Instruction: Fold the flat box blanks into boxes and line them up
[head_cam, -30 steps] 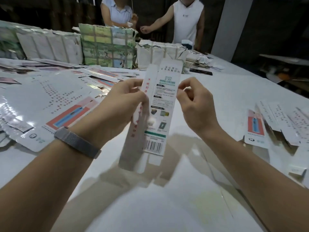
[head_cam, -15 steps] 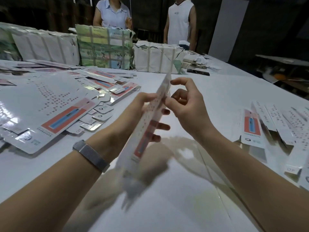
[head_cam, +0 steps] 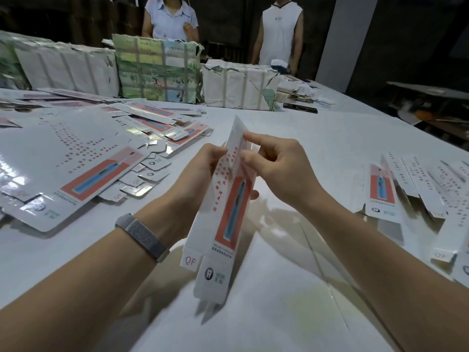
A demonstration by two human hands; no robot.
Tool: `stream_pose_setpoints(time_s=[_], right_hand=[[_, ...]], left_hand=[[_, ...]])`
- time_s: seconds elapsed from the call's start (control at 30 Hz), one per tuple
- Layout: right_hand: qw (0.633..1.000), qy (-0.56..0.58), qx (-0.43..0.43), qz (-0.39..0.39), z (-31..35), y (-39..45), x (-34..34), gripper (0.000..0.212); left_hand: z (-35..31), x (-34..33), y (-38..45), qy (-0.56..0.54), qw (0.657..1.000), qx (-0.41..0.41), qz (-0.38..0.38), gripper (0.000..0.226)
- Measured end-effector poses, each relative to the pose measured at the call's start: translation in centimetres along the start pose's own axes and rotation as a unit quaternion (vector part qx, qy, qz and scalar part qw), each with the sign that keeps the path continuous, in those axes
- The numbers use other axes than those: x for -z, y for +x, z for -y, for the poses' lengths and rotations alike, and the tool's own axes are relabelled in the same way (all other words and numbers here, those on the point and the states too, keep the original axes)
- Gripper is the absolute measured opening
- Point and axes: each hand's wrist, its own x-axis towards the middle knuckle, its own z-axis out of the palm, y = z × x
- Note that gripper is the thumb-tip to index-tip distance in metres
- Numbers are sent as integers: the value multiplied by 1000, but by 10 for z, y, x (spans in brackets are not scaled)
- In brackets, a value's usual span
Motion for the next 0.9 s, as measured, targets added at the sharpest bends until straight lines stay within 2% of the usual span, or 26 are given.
stream_pose_setpoints(time_s=[0.13, 0.23, 0.37, 0.47, 0.67, 0.77, 0.9], right_hand=[[992, 106, -69, 28, 2, 0, 0, 10], [985, 142, -93, 38, 3, 0, -1, 6], [982, 157, -100, 23, 1, 4, 6, 24], [980, 163, -113, 33, 0, 2, 6, 27], [979, 162, -126, 20, 1, 3, 10, 10], [973, 168, -152, 47, 2, 4, 16, 20], [963, 151, -182, 127, 5, 9, 30, 26]], left_hand=[[4, 3, 2, 3, 1000, 5, -13, 46], [2, 1, 2, 8, 1000, -2, -6, 47], [3, -2, -1, 27, 999, -20, 10, 47], [5, -4, -6, 21, 999, 7, 31, 43], [2, -4, -8, 45, 998, 7, 37, 48], [3, -5, -8, 55, 998, 0, 39, 46], [1, -3, -8, 54, 997, 3, 59, 50]])
